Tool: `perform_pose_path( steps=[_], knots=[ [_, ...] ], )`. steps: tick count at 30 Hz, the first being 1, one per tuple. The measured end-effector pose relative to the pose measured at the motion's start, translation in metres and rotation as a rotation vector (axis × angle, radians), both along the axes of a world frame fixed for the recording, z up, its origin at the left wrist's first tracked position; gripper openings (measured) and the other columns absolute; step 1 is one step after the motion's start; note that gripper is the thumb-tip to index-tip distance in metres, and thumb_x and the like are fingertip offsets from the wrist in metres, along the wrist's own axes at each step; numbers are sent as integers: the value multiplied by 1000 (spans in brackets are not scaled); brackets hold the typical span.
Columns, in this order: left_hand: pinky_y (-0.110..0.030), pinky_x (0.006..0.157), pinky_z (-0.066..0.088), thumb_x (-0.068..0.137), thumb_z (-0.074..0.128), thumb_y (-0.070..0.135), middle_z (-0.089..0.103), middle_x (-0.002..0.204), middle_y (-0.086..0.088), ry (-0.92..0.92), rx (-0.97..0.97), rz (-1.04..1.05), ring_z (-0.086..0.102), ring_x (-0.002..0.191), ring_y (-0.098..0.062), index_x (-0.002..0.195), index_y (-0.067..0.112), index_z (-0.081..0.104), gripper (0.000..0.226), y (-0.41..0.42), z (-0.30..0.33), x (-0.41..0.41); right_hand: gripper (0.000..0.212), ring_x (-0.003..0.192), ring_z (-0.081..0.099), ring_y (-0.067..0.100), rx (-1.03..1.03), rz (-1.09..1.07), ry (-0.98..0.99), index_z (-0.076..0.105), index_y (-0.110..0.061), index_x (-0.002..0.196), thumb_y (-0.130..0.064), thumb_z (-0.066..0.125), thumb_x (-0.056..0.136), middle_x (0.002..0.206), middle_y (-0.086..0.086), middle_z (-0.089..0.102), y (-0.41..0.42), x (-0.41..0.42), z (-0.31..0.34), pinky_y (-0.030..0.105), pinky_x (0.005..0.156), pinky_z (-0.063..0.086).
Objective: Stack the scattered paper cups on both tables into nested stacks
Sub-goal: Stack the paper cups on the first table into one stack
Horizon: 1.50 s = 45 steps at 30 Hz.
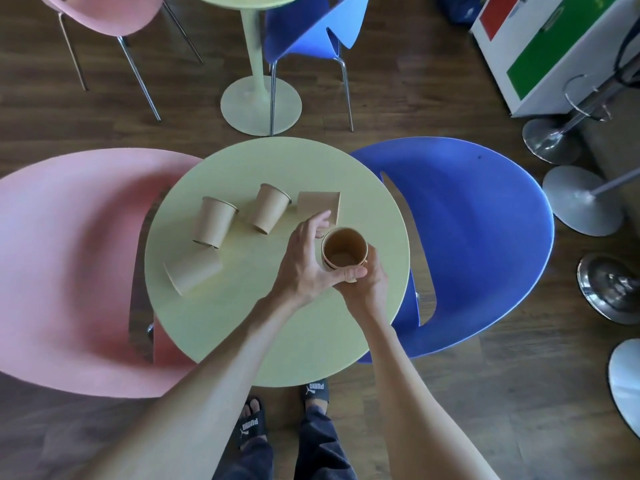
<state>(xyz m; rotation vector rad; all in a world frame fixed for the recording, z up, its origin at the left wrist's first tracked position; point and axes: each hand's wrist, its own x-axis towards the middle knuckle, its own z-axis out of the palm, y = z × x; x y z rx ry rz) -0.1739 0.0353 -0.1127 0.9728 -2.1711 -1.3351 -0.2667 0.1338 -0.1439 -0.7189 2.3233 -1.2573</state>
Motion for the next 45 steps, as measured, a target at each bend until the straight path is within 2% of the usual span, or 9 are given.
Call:
perform_pose_path(
  steps=[3,6,10,16,22,29,32,41,45],
  knots=[
    [-28,99,48,85,61,68,58,132,3,40,131,117,57,116,-11,142,24,48,73,-7,3,-12,74,102,66,22,4,-38,-12,53,-20,127,-18,91,63,114,0,69,-1,-6,-4,36,86,54],
    [-45,97,52,99,63,37,63,121,-10,-16,51,304,62,107,-21,134,8,53,46,-24,-7,-31,75,107,64,25,11,-71,1,53,-16,129,-17,91,64,118,2,68,-2,-15,-6,38,90,52],
    [-37,102,43,91,73,26,56,131,-18,-291,-127,293,54,122,-33,142,9,46,60,-45,-20,-55,75,108,62,24,31,-98,-3,52,-16,129,-18,91,64,119,1,65,-6,-33,-6,36,90,50],
    [-46,106,45,70,82,0,39,157,-11,-609,-552,-102,42,141,-34,156,13,31,101,-75,-26,-85,74,107,62,23,38,-92,17,52,-17,128,-20,90,65,118,-1,66,-12,-50,-9,34,88,50],
    [-47,100,42,79,72,-2,52,146,-10,-790,-632,-222,48,134,-33,154,14,31,87,-85,-31,-101,72,109,61,21,24,-74,0,52,-18,128,-20,89,67,119,-1,65,-14,-53,-10,28,87,47],
    [-46,94,45,78,79,12,46,132,-13,-859,-658,-231,47,123,-33,130,13,52,59,-83,-35,-96,77,109,62,26,23,-83,21,51,-16,130,-17,91,65,120,1,65,-10,-51,-11,41,91,51],
    [-44,96,46,80,83,28,49,135,-14,-756,-616,-178,50,124,-33,135,9,49,67,-81,-28,-90,78,108,62,26,39,-95,35,51,-15,131,-17,91,64,119,2,66,-7,-49,-10,40,91,51],
    [-31,79,62,78,85,44,64,127,-5,207,-113,359,65,111,-17,132,6,53,73,-46,28,-59,73,110,60,26,62,-59,5,51,-18,128,-17,88,65,118,1,65,-7,-33,0,41,94,50],
    [-26,76,64,79,88,32,63,132,-2,263,58,278,65,115,-9,137,8,53,72,-18,30,-36,71,103,65,21,46,-32,-58,50,-24,126,-24,87,66,114,-2,66,-17,-20,4,44,86,56]
  ],
)
